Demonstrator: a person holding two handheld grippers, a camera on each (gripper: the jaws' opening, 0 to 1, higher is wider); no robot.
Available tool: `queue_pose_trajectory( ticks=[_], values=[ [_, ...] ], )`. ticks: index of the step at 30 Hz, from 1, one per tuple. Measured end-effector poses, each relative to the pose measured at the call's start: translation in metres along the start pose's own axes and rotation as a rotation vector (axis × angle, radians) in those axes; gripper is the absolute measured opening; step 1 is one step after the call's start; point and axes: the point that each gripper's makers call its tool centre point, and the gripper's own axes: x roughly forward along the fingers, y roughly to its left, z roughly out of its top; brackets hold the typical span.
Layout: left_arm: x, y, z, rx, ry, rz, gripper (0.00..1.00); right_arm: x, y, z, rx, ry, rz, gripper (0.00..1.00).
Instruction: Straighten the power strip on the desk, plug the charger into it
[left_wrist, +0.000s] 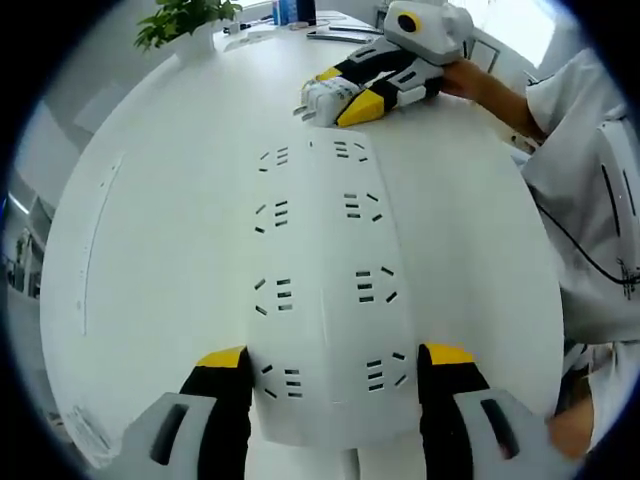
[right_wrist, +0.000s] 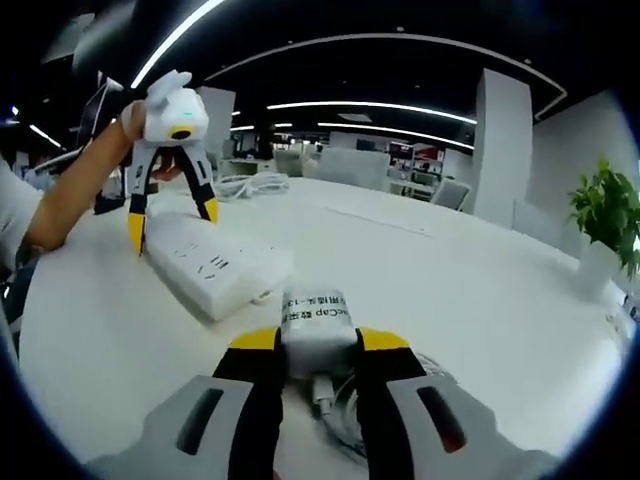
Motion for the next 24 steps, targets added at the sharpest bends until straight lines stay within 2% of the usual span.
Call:
queue_pose_trajectory(
  ticks=[3, 6, 8, 10, 12, 16, 19, 24],
  values=[
    [0.000, 0.000, 0.000, 0.000, 0.001, 0.000, 0.68, -0.005, 0.000, 0.008, -0.005, 0.010, -0.008, 0.26],
    [0.000, 0.000, 0.000, 0.000, -0.001, 0.000, 0.68, -0.015, 0.008, 0.026, -0.003, 0.024, 0.022, 0.26],
    [0.001, 0.000, 0.000, 0.001, 0.000, 0.000, 0.68, -0.025, 0.024, 0.043, -0.009, 0.047, 0.084, 0.26],
    [0.001, -0.001, 0.000, 0.001, 0.001, 0.001, 0.68, -0.032, 0.039, 0.053, 0.009, 0.087, 0.138, 0.26],
    [0.001, -0.001, 0.000, 0.001, 0.001, 0.001, 0.68, -0.034, 0.053, 0.060, 0.085, 0.104, 0.188, 0.26],
    [0.000, 0.000, 0.000, 0.001, -0.001, 0.000, 0.68, -0.024, 0.069, 0.058, 0.247, 0.161, 0.242, 0.26],
    [0.001, -0.001, 0.000, 0.001, 0.000, 0.000, 0.68, -0.013, 0.071, 0.051, 0.276, 0.198, 0.227, 0.26],
    [0.001, -0.001, 0.000, 0.002, -0.002, 0.000, 0.68, -0.009, 0.067, 0.041, 0.289, 0.243, 0.188, 0.26]
  ],
)
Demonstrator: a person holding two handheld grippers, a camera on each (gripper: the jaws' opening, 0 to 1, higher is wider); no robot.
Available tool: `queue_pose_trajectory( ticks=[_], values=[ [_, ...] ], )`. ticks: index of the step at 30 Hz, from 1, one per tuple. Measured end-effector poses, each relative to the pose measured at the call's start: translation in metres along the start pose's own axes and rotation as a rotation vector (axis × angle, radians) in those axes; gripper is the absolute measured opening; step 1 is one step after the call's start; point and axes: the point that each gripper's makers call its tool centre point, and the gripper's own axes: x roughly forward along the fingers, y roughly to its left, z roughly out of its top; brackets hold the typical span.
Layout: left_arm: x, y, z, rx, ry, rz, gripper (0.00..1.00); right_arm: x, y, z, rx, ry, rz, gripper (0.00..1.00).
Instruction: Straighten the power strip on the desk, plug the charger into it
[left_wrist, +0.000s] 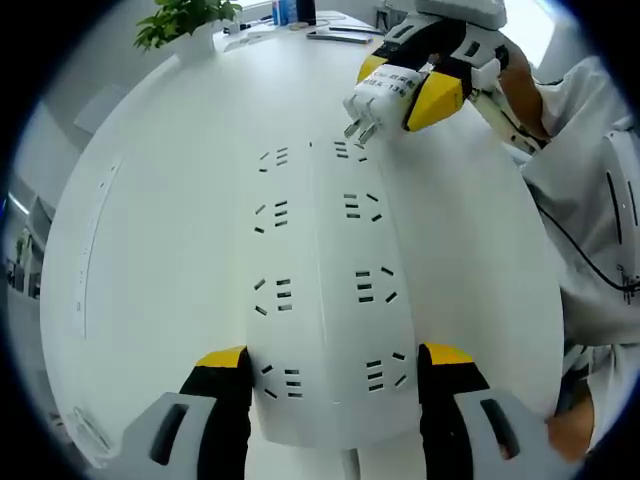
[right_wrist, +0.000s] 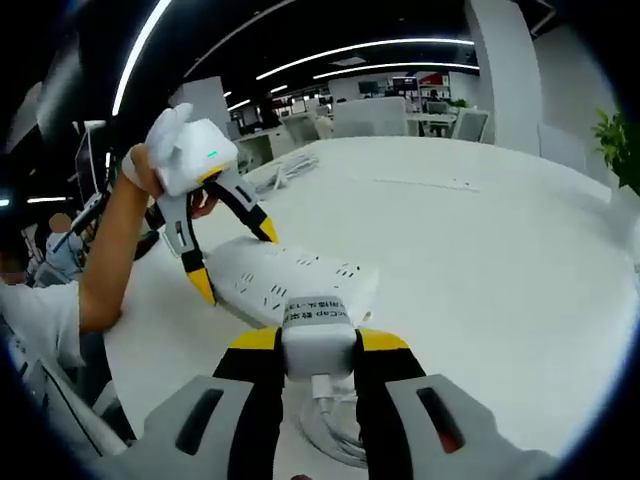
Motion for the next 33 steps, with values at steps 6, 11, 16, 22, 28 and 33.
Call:
queue_pose_trajectory(
  ticks=[6, 11, 16, 22, 28, 33],
  values=[
    [0.0001, -0.0005, 0.0003, 0.001, 0.001, 0.000, 0.68, 0.0008, -0.0040, 0.0013, -0.021, -0.002, -0.042, 0.26],
    [0.0000, -0.0006, 0.0009, 0.001, 0.001, -0.001, 0.68, 0.0003, 0.0013, -0.0012, -0.017, 0.009, -0.044, 0.26],
    [0.0000, -0.0008, 0.0011, 0.002, 0.002, 0.000, 0.68, -0.0005, -0.0005, -0.0013, -0.007, 0.037, -0.070, 0.26],
    [0.0000, -0.0009, 0.0013, 0.002, 0.004, 0.000, 0.68, 0.0014, 0.0018, -0.0010, -0.001, 0.085, -0.082, 0.26],
    [-0.0002, -0.0010, 0.0017, 0.003, 0.006, 0.001, 0.68, -0.0005, 0.0003, -0.0033, 0.058, 0.128, -0.080, 0.26],
    [-0.0004, -0.0010, 0.0017, 0.003, 0.017, 0.003, 0.68, 0.0020, -0.0002, 0.0003, 0.063, 0.172, -0.091, 0.26]
  ],
)
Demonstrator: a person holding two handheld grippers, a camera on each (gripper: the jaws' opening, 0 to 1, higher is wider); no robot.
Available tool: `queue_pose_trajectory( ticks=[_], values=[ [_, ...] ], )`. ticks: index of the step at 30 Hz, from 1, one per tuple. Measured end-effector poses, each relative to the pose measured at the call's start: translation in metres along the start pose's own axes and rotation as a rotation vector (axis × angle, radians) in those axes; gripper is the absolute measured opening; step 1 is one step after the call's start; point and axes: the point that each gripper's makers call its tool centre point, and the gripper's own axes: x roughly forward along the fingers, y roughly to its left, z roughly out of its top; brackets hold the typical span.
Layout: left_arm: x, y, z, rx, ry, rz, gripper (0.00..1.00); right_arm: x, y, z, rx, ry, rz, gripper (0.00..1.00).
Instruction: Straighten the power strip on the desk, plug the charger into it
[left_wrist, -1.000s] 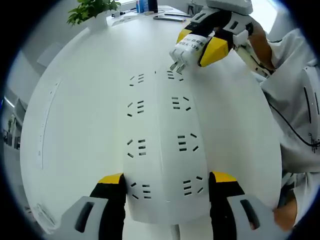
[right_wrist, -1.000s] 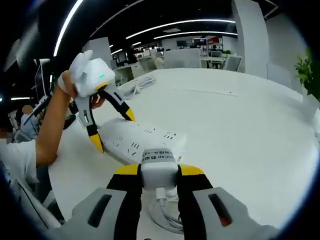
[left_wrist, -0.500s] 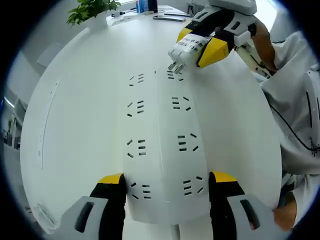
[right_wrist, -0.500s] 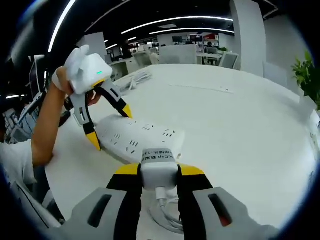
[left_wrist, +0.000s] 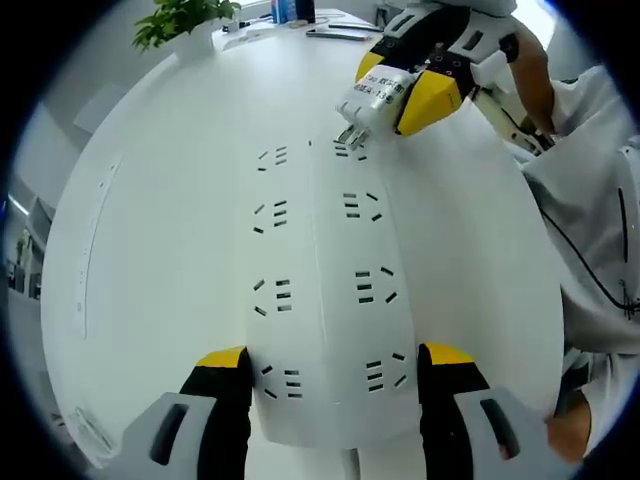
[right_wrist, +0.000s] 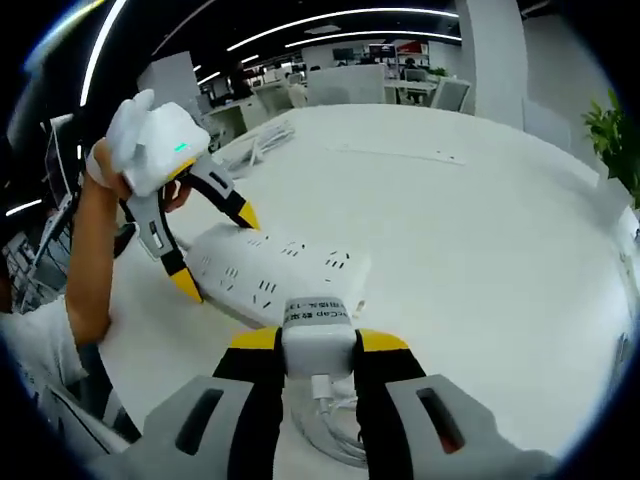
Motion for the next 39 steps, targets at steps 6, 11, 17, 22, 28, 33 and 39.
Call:
queue_pose_trajectory(
  ticks=[6, 11, 17, 22, 28, 33, 39],
  values=[
    [0.000, 0.000, 0.000, 0.000, -0.002, 0.000, 0.68, -0.001, 0.001, -0.004, -0.012, 0.100, -0.035, 0.26],
    [-0.001, 0.000, -0.001, 0.001, -0.002, 0.000, 0.68, -0.002, 0.003, 0.000, -0.027, 0.136, -0.043, 0.26],
    [-0.001, 0.000, -0.001, 0.002, -0.002, 0.000, 0.68, -0.001, 0.005, 0.004, -0.048, 0.186, -0.070, 0.26],
    [-0.001, -0.001, -0.001, 0.004, -0.013, -0.003, 0.68, -0.006, 0.007, -0.004, 0.007, 0.272, -0.060, 0.26],
    [-0.001, -0.002, 0.000, 0.003, -0.008, -0.001, 0.68, 0.000, 0.006, 0.003, 0.032, 0.275, -0.056, 0.26],
    [0.000, -0.003, 0.000, 0.003, -0.009, -0.001, 0.68, -0.004, 0.005, -0.001, 0.051, 0.354, -0.068, 0.26],
    [0.000, -0.004, 0.000, 0.004, -0.009, -0.002, 0.68, -0.005, 0.006, -0.007, 0.063, 0.377, -0.063, 0.26]
  ],
)
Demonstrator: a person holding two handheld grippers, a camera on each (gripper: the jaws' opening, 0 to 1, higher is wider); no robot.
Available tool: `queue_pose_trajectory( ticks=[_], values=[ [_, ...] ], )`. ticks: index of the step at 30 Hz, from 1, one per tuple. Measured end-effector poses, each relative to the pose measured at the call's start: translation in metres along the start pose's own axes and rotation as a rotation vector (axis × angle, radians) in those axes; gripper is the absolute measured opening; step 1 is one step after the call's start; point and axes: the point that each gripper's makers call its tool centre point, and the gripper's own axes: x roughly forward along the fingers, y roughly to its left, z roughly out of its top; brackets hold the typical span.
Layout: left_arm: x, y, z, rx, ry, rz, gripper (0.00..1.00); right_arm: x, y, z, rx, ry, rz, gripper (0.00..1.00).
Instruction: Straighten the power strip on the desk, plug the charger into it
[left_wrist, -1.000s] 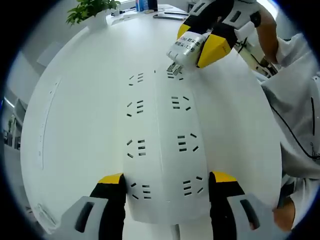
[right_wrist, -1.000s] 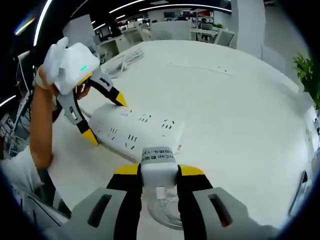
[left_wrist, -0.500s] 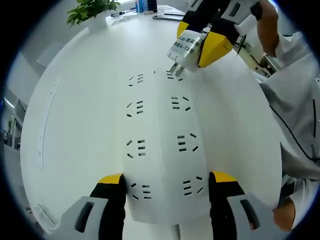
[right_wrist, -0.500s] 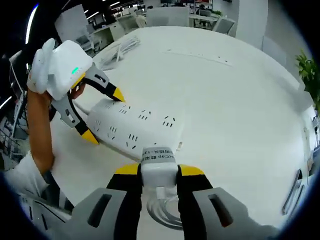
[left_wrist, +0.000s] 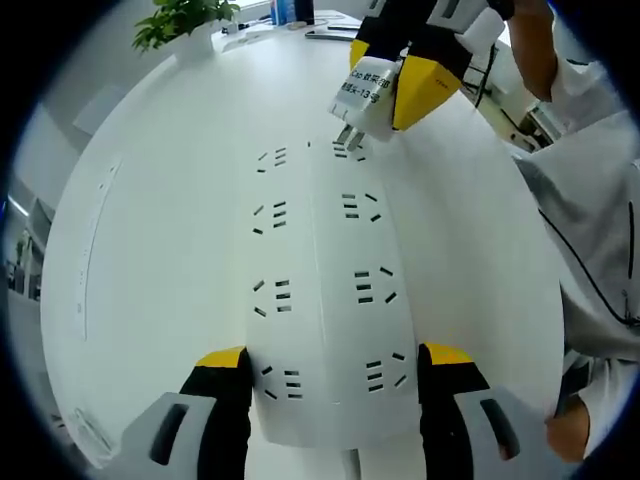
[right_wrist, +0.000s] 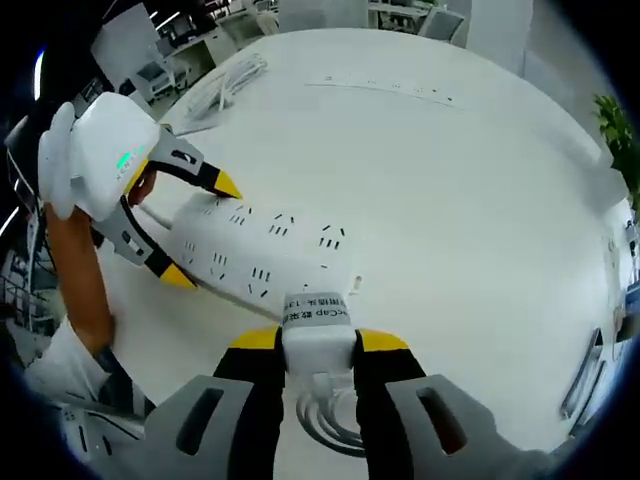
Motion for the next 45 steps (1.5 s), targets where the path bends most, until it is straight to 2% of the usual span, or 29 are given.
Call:
queue_pose_trajectory(
  ticks=[9, 12, 13, 16, 20, 24, 26, 33, 35, 36, 37, 44, 45],
  values=[
    [0.000, 0.001, -0.001, 0.000, 0.006, 0.000, 0.68, -0.003, 0.000, -0.005, 0.017, 0.054, -0.039, 0.26],
    [-0.001, 0.004, -0.001, 0.000, 0.006, -0.001, 0.68, -0.003, 0.001, -0.004, 0.067, 0.050, -0.063, 0.26],
    [-0.001, 0.004, -0.002, 0.000, 0.006, -0.001, 0.68, -0.004, 0.002, -0.005, 0.113, 0.044, -0.073, 0.26],
    [-0.001, 0.007, -0.002, -0.001, 0.012, 0.000, 0.68, -0.003, 0.002, -0.008, 0.140, 0.049, -0.090, 0.26],
    [-0.002, 0.008, -0.002, -0.002, 0.018, 0.001, 0.68, 0.001, 0.004, -0.011, 0.130, 0.059, -0.134, 0.26],
    [-0.002, 0.010, -0.003, 0.002, 0.014, 0.000, 0.68, 0.000, 0.003, -0.012, 0.130, 0.064, -0.149, 0.26],
    [-0.002, 0.011, -0.003, 0.004, 0.017, 0.000, 0.68, -0.012, -0.016, -0.014, 0.135, 0.057, -0.148, 0.26],
    [-0.002, 0.011, -0.003, 0.005, 0.024, 0.000, 0.68, -0.010, -0.019, -0.017, 0.134, 0.048, -0.169, 0.27],
    [-0.002, 0.011, -0.003, 0.007, 0.025, 0.000, 0.68, -0.007, -0.014, -0.013, 0.103, 0.017, -0.175, 0.27],
    [-0.002, 0.011, -0.003, 0.008, 0.025, -0.001, 0.68, -0.003, -0.016, -0.017, 0.074, 0.031, -0.194, 0.28],
    [-0.002, 0.011, -0.002, 0.009, 0.024, -0.001, 0.68, 0.002, -0.015, -0.018, 0.104, 0.042, -0.190, 0.28],
    [-0.002, 0.010, -0.002, 0.012, 0.021, -0.002, 0.69, -0.003, -0.019, -0.022, 0.118, 0.018, -0.165, 0.28],
    [-0.002, 0.010, -0.002, 0.012, 0.021, -0.002, 0.69, -0.008, -0.022, -0.012, 0.127, 0.017, -0.153, 0.28]
  ],
)
